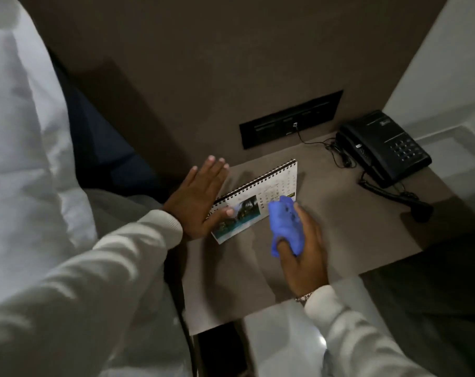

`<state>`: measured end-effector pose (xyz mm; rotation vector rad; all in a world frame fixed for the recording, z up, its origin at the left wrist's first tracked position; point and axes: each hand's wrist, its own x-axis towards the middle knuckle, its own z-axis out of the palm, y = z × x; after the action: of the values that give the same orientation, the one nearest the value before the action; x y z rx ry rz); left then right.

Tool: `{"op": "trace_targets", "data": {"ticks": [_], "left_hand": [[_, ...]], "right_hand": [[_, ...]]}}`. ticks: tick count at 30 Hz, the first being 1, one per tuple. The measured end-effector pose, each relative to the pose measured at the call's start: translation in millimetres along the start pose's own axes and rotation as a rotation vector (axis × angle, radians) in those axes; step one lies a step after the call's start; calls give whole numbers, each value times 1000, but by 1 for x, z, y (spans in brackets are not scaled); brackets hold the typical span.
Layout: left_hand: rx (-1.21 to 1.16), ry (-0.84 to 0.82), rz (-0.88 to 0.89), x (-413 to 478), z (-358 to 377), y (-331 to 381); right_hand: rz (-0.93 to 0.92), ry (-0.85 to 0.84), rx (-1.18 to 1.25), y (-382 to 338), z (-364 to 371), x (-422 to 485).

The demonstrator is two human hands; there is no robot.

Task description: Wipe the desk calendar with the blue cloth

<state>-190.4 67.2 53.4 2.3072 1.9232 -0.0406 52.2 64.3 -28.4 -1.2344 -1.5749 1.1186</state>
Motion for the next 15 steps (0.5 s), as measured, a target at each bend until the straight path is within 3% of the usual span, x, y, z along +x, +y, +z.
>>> {"op": "trace_targets", "data": {"ticks": [5,15], "left_hand": [[114,-41,233,18,16,-12],[74,-26,352,23,27,-22]], "right_hand": [[-111,32,-121,11,34,-5],[-270,100,-220,36,89,7]]}}
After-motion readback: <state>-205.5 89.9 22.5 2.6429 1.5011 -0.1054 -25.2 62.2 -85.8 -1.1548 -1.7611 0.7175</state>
